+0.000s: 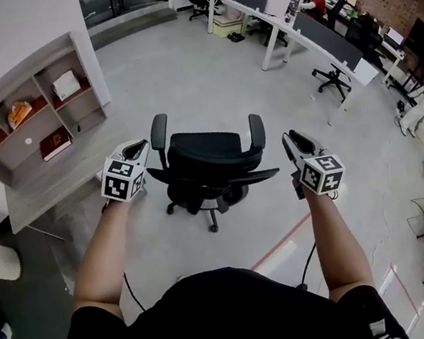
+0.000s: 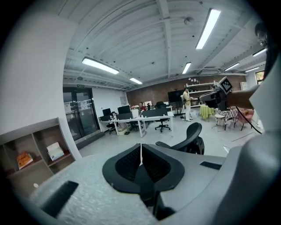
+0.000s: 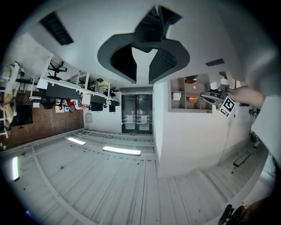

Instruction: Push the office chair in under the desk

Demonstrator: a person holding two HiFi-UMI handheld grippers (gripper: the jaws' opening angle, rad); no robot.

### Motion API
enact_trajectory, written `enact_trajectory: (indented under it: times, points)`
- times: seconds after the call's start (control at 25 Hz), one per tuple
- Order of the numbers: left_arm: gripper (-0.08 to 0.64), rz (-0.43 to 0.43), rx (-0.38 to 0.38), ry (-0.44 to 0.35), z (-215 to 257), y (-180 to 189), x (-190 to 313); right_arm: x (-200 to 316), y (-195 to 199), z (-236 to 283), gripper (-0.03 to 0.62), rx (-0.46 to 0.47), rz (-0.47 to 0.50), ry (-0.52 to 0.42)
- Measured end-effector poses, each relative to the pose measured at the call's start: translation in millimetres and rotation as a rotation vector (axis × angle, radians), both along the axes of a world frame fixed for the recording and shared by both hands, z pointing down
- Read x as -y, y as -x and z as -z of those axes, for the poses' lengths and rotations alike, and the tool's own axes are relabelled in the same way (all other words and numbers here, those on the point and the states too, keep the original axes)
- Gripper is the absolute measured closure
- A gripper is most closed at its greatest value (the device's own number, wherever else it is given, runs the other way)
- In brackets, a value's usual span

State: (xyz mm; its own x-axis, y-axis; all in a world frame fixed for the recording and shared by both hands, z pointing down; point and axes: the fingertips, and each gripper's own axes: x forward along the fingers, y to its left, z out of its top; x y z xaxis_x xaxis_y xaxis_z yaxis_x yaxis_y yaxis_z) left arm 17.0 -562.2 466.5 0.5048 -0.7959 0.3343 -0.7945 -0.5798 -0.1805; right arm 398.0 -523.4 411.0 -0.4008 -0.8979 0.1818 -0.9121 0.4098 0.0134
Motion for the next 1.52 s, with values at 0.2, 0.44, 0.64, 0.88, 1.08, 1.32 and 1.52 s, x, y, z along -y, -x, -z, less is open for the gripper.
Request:
enact_trajectory:
  times: [0.2,0.44,0.64,0.88,1.08,1.32,1.52]
  points:
    - [0.505,-0.044,0.11,0.075,-45,-8,10,13,-8,-42,0.474,-0.056,0.033,0.065]
    - [0.395,-0.131,0.283,0.184,-105,-18,15,23,-9,-94,0.405,-0.138,0.114,0.189]
    - [0.359,-0.242,0.406,0.257,-148,-26,13,30,1,-140,0.371,-0.205,0.183,0.295]
    - [0.322,-0.384,0.548,0.326,-192,-38,4,31,21,-182,0.318,-0.289,0.289,0.406]
    - [0.313,-0.445,0.695,0.35,-226,-41,6,29,21,-228,0.296,-0.457,0.353,0.486]
    - [0.305,-0.506,0.854,0.378,-262,-43,8,29,28,-262,0.264,-0.554,0.409,0.539]
    - [0.296,-0.536,0.947,0.401,-285,-47,17,30,27,-275,0.252,-0.696,0.479,0.546]
